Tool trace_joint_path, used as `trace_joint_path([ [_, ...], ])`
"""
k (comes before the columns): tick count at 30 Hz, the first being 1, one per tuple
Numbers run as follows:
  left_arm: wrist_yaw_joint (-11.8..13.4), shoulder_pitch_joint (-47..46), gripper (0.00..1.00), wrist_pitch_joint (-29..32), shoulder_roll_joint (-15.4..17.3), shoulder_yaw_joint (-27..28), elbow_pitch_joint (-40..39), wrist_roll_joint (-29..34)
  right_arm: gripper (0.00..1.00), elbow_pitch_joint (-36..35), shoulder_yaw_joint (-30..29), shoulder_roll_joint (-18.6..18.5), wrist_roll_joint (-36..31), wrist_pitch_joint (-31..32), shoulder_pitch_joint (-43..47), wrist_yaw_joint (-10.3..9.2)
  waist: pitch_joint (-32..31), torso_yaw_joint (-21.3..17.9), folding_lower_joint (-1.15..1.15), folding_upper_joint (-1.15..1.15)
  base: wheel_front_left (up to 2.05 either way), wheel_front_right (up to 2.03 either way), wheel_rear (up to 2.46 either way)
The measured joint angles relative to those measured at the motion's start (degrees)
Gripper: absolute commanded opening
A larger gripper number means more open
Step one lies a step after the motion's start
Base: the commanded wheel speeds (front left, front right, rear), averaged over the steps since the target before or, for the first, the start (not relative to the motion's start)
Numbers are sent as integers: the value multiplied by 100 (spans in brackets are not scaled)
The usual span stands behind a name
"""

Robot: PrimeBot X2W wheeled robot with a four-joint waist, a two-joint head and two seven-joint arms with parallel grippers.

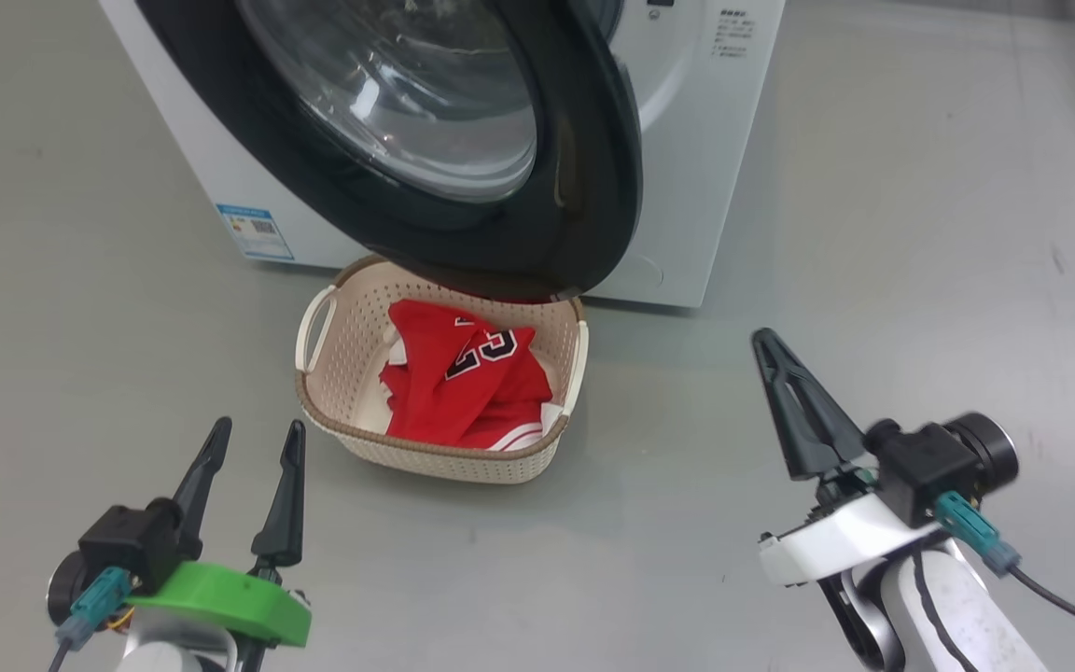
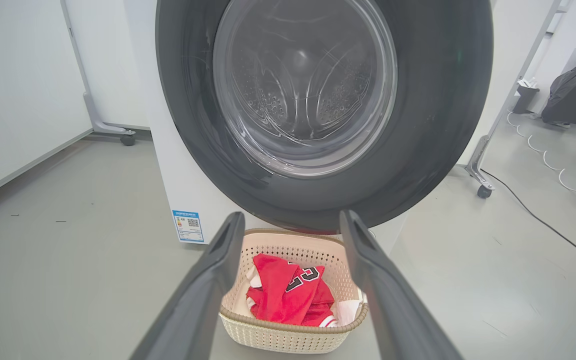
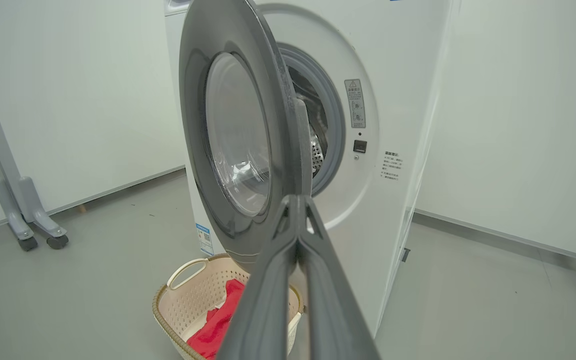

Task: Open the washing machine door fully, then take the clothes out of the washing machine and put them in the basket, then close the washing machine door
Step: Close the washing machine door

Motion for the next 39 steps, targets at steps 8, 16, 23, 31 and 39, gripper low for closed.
trace_joint_path([
  [8,-55,-356,100,-1,-182,-97,-44,24,0,146,558,-278,-170,253,-862,2,425,274,0,0,0,0,0],
  [16,-102,-642,100,-11,-361,-116,-58,25,0,347,1082,-580,-146,460,-1720,2,855,656,0,0,0,0,0],
  [23,-144,-863,100,-16,-474,-113,-49,23,0,595,1195,-829,-37,553,-2303,2,1233,984,0,0,0,0,0],
  [31,-153,-1011,100,-16,-538,-45,0,23,0,922,1100,-1000,224,556,-2794,2,1605,1288,0,0,0,0,0],
  [39,-196,-1076,100,-16,-561,-2,83,23,0,1225,922,-1048,316,492,-3043,2,1834,1421,0,0,0,0,0],
])
